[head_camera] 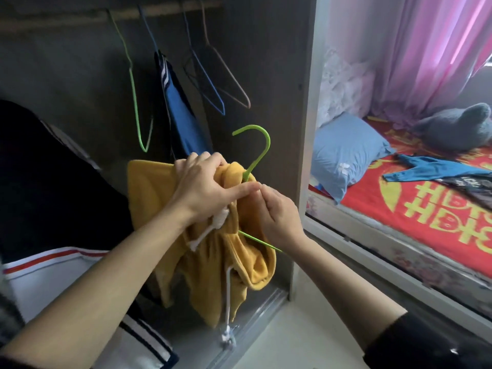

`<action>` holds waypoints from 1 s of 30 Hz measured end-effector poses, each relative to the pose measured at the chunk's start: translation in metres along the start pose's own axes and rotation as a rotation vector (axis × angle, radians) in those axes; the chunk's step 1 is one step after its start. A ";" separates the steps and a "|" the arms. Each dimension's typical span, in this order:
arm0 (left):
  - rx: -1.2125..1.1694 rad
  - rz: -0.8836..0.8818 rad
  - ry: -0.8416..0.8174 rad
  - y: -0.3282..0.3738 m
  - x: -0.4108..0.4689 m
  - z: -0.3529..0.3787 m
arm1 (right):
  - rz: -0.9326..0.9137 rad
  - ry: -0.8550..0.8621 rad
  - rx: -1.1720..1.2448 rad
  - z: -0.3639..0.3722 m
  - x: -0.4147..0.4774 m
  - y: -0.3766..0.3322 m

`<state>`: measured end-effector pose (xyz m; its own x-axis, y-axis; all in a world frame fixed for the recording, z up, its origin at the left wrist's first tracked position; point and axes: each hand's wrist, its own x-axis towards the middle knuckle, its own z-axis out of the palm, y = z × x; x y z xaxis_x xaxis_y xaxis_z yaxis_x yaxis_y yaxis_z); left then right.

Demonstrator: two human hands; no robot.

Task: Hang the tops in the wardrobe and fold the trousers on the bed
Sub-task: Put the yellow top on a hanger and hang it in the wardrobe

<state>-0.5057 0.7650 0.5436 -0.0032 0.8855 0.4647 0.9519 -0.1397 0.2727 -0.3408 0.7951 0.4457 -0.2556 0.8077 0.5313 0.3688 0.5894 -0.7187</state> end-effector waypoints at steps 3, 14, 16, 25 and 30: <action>-0.022 -0.205 0.177 0.008 -0.002 0.018 | -0.011 0.116 -0.252 0.002 -0.011 0.011; -0.131 -0.264 0.250 -0.026 -0.021 0.048 | 0.554 0.444 -0.194 0.040 -0.091 0.050; -0.143 -0.273 0.292 -0.026 -0.019 0.045 | 0.936 0.325 -0.036 0.048 -0.091 0.061; -0.220 0.053 0.241 -0.025 -0.021 0.021 | 1.368 0.034 0.825 0.072 -0.066 0.085; -0.116 0.053 0.086 -0.080 -0.024 0.020 | 1.007 0.429 0.667 0.005 -0.035 0.096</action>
<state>-0.5755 0.7636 0.4938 0.0155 0.8347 0.5505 0.9096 -0.2404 0.3389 -0.3004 0.8232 0.3557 0.2265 0.9035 -0.3637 -0.3184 -0.2842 -0.9043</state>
